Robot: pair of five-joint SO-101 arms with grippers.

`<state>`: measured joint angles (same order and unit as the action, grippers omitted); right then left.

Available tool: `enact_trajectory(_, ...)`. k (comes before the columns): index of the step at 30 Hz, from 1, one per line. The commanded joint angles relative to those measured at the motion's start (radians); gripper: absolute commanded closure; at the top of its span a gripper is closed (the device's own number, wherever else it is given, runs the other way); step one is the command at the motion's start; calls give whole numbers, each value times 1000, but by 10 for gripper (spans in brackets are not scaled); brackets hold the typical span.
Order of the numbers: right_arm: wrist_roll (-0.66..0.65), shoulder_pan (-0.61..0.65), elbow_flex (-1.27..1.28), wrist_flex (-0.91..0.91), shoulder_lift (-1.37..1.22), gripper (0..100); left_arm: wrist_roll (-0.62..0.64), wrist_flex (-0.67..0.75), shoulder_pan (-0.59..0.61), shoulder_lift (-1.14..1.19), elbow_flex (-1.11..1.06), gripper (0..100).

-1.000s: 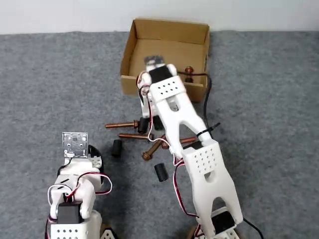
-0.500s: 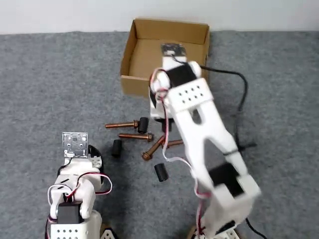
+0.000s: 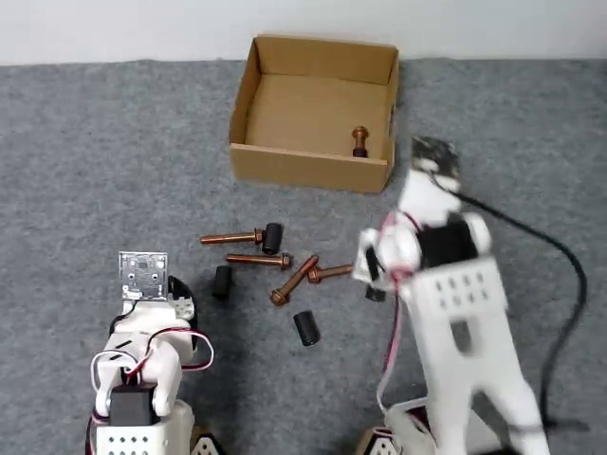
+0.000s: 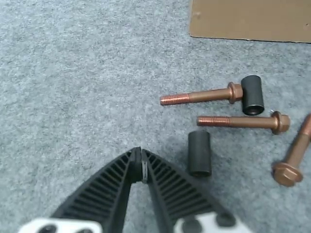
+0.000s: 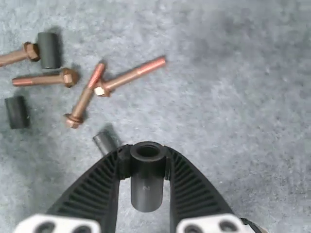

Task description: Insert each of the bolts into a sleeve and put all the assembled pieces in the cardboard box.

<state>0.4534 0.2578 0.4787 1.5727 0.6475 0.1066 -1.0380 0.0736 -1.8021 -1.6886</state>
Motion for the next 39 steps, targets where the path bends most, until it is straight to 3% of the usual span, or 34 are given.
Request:
enact_trajectory(1,8,-56,141,-58,226,991,-3,-5,-28,-3,4,995)
enact_trajectory(11,-2,-199,420,-53,685,991,-5,43,-26,-11,4,994)
enact_trajectory(20,-66,-225,595,-56,1010,991,-8,37,-25,-5,91,994)
enact_trajectory(26,-68,-225,612,-58,1086,991,-14,-89,-32,28,278,995)
enact_trajectory(36,-68,-308,623,-67,1090,991,-97,-109,-32,597,628,995)
enact_trajectory(39,-68,-306,631,-70,1087,991,-242,-103,-32,778,722,994)
